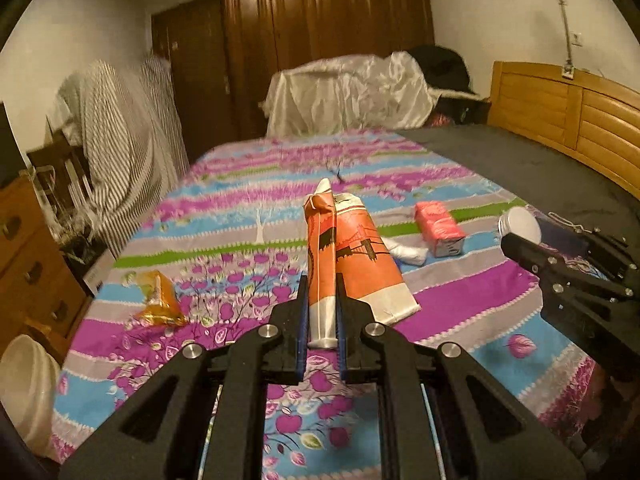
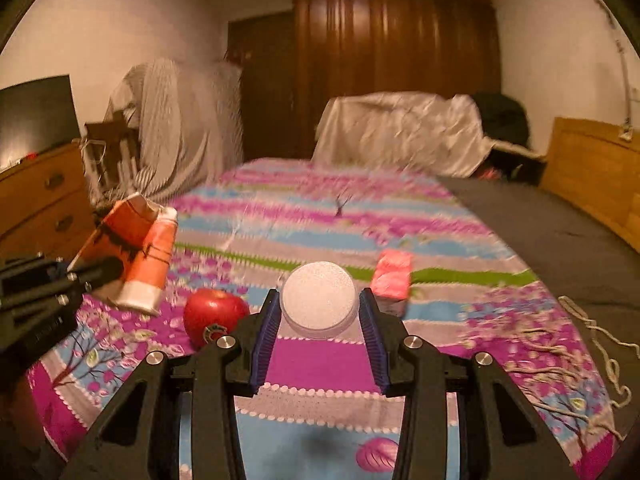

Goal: Collect trash
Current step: 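Carry the paper cup and white lid with both tools over the bucket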

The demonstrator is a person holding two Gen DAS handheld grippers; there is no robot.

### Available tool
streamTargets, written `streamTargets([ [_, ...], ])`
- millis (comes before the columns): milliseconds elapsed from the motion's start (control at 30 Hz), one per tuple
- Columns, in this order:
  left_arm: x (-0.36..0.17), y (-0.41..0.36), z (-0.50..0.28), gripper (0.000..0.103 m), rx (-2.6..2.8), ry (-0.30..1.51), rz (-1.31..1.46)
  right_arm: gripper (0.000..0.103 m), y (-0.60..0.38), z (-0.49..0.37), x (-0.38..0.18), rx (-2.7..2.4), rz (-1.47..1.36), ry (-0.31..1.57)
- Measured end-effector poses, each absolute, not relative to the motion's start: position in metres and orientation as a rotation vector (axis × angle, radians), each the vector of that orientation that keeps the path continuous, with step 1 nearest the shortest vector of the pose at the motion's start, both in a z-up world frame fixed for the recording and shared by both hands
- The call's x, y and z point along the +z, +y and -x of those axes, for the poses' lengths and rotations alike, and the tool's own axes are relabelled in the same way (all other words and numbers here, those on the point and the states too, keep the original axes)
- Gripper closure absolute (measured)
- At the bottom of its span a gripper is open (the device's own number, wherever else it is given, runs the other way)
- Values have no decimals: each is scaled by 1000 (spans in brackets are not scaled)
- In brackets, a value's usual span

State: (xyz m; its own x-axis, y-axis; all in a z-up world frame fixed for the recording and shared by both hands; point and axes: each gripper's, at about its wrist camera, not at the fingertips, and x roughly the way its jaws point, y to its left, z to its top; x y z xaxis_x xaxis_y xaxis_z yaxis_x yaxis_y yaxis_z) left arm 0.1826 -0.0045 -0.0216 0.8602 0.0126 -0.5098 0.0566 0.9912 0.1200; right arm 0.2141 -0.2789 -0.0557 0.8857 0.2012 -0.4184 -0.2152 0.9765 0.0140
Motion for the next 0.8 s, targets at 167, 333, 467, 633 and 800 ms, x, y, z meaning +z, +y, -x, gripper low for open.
streamTargets([
  [167,-11,-25,-152,94,-40,473,-161,61,-294,-172,-32,147,44,342],
  [333,-4,-30,-141,94,-32,461,-150,61,-302,-141,-20,122,35,310],
  [467,1,-30,-138,94,-23,454,-141,61,-305,-121,-13,115,35,295],
  [633,7,-32,-130,94,-29,440,-135,61,-308,-111,-4,110,31,283],
  [800,9,-31,-128,94,-29,435,-125,61,-310,-104,1,115,38,283],
])
